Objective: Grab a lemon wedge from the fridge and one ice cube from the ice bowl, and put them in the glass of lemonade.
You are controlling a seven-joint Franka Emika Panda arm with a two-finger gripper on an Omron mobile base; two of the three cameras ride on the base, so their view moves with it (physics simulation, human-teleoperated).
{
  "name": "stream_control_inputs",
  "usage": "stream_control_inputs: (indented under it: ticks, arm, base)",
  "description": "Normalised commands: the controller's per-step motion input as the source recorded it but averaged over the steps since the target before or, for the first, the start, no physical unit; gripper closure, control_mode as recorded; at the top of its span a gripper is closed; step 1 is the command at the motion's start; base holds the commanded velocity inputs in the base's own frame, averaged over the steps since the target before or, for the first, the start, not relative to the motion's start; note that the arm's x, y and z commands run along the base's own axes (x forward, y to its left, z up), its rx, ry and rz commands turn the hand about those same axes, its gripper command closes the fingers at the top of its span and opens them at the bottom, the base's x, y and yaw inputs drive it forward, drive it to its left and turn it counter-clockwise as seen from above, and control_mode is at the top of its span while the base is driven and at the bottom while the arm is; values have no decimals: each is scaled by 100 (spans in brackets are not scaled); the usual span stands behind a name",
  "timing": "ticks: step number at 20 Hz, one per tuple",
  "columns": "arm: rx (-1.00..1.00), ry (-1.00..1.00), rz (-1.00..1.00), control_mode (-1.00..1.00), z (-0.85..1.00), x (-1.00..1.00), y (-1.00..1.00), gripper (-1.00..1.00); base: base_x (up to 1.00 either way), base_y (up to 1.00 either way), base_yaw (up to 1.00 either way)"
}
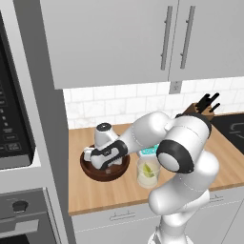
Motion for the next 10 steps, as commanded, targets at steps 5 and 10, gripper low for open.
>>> stream_control_inputs:
  ticks: [5,10]
  arm:
    - [0,0,0,-100,0,0,0,100]
    - [0,0,1,-100,0,2,-4,100]
  base:
    - [0,0,0]
    - [0,0,0]
